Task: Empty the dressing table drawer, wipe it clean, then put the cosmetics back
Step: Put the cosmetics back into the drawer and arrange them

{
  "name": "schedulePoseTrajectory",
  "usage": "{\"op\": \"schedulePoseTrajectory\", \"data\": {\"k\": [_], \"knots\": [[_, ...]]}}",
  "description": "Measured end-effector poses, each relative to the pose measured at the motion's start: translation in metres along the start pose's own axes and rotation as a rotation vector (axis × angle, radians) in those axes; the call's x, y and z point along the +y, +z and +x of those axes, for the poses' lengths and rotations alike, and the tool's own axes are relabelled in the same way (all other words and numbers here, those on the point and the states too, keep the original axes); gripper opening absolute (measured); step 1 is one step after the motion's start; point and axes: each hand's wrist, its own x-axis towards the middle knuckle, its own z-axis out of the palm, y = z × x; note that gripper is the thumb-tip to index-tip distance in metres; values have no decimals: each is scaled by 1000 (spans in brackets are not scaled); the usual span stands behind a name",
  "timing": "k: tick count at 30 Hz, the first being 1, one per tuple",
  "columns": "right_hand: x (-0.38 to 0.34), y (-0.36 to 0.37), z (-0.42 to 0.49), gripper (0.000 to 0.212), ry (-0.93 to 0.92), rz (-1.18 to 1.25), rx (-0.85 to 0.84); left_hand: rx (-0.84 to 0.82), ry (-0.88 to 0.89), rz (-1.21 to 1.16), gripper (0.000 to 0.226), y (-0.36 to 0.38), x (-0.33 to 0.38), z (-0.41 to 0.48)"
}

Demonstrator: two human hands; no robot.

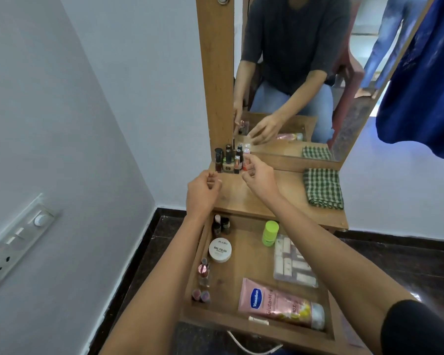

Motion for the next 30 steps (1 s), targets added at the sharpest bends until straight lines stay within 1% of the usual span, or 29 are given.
{"op": "schedulePoseTrajectory", "data": {"k": [2,4,7,13,19,24,30], "knots": [[2,6,13,53,-26,-33,-17,31,-11,-19,26,3,3,15],[5,12,21,54,-33,-83,-24,58,-29,-35,29,7,3,27],[7,18,27,49,-56,-167,11,68,-43,-38,34,12,0,43],[13,23,30,33,-95,-242,82,26,-59,-7,34,23,-5,62],[19,25,30,29,-124,-252,79,-2,-49,2,33,33,-9,70],[20,23,31,16,-140,-230,81,22,-57,17,26,37,-12,75],[18,25,32,14,-162,-199,81,42,-58,9,19,38,-14,75]]}}
